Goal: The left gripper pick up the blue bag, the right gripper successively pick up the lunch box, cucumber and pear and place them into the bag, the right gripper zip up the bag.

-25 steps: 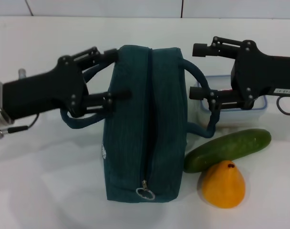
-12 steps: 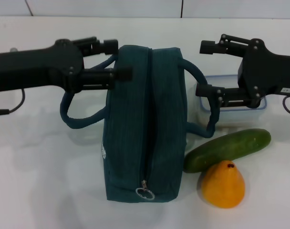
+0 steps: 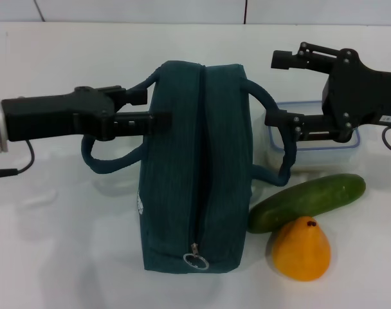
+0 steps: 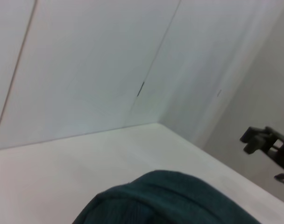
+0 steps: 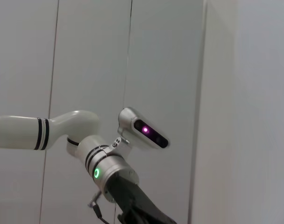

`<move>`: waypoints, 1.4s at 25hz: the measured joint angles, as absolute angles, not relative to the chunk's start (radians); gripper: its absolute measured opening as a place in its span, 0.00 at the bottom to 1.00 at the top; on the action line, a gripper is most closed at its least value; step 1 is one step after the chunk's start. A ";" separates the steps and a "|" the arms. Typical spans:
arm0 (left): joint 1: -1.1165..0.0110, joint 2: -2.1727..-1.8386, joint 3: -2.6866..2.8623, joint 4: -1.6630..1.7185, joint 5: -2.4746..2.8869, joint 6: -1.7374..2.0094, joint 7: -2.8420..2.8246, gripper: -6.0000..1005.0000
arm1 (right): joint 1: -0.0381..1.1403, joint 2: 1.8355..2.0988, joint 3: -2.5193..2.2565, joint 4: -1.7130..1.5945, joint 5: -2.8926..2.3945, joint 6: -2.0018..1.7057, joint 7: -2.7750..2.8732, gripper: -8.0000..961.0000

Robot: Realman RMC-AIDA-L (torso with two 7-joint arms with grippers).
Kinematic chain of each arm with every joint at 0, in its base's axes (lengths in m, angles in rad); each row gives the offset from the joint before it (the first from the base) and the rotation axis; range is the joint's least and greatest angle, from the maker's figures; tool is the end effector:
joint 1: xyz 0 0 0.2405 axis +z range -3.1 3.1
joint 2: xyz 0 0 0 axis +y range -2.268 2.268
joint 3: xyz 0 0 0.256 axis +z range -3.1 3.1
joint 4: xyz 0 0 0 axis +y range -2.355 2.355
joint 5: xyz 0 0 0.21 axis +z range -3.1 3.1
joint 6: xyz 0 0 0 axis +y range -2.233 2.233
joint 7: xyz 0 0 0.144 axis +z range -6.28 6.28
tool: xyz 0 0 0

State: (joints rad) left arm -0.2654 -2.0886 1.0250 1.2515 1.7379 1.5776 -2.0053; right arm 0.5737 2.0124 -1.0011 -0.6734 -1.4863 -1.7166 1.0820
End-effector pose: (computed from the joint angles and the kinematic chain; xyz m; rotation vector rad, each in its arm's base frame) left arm -0.2160 0.3042 0.0507 -2.6599 -0.9112 -0.7730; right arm 0.1829 0.3370 0.0251 -2.7157 -0.1267 1.1212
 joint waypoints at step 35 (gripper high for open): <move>-0.368 -2.083 1.060 1.073 1.762 1.498 -1.935 0.49 | 0.534 2.017 -1.000 -0.576 -1.419 -1.702 0.992 0.86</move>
State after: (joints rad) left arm -0.3680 -2.0827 1.0599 1.0733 1.7623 1.4984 -1.9345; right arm 0.5343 2.0167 -1.0004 -0.5763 -1.4195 -1.7019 0.9918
